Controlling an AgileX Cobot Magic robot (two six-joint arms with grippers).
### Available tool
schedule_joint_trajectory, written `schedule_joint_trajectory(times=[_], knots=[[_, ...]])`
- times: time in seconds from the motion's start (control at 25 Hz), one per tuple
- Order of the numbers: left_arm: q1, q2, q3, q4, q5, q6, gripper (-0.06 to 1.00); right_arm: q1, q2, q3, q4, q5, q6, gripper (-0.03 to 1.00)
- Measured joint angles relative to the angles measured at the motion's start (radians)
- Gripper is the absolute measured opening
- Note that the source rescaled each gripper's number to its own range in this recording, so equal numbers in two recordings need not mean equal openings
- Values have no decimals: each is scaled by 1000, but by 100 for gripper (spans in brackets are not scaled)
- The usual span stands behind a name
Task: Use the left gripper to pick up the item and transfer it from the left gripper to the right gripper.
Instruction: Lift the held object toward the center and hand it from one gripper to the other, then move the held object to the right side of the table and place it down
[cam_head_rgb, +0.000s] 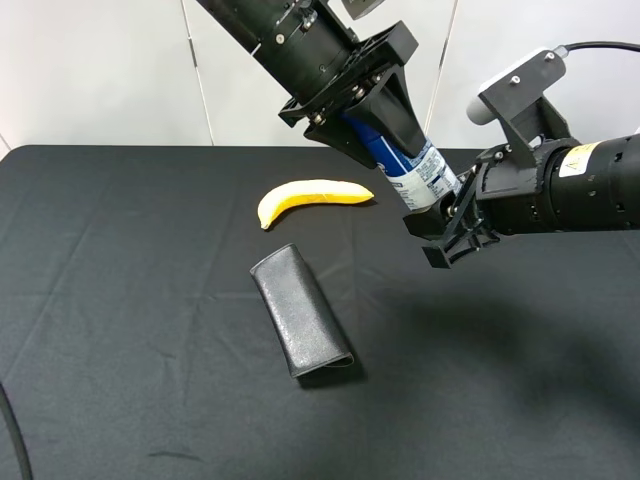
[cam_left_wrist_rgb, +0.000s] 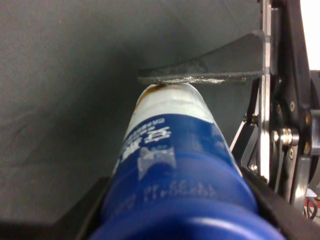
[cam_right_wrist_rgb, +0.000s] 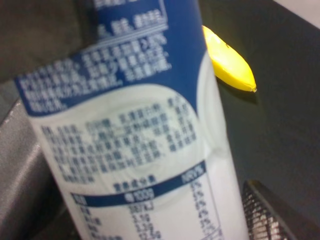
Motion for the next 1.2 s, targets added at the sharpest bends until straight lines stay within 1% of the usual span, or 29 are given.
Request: schedule_joint_trajectory(times=[0.08, 0.12, 0.16, 0.2, 0.24, 0.28, 0.32, 0.4, 0.48, 0.64, 0.76, 0.8, 0.84, 1.08, 1.12, 1.2], knots=[[0, 0, 0, -5, 7, -1, 1, 0, 0, 0, 0, 1, 0, 17], [0, 0, 0, -11, 12, -1, 4, 0, 0, 0, 1, 1, 0, 16], [0, 0, 0, -29, 24, -1, 18, 0, 0, 0, 1, 5, 0, 12], [0, 0, 0, -42, 45, -2, 41, 0, 1, 1, 5, 11, 7, 0], [0, -1, 0, -52, 66, -2, 60, -2, 2, 2, 5, 18, 9, 1], [0, -1, -1, -54, 85, -2, 75, -3, 3, 2, 5, 23, 9, 1], [-1, -1, -1, -52, 98, -2, 84, -3, 3, 2, 7, 24, 9, 0], [-1, -1, -1, -44, 114, -2, 93, -3, 3, 2, 7, 22, 9, 0], [0, -1, -1, -40, 131, -2, 97, -3, 3, 2, 7, 23, 9, 0], [5, -12, -1, -24, 155, -2, 99, -3, 3, 2, 7, 23, 9, 0], [24, -60, -1, 17, 163, -2, 99, -3, 3, 2, 7, 23, 9, 0], [32, -78, -1, 42, 165, -2, 99, -3, 3, 2, 7, 23, 9, 0], [32, -78, -1, 42, 165, -2, 99, -3, 3, 2, 7, 23, 9, 0], [80, -231, -1, 249, 181, -49, 99, -3, 3, 2, 7, 24, 9, 0], [95, -292, -1, 313, 182, -62, 99, -3, 3, 2, 7, 24, 9, 0], [103, -352, -1, 386, 183, -84, 99, -3, 3, 2, 7, 24, 9, 0]])
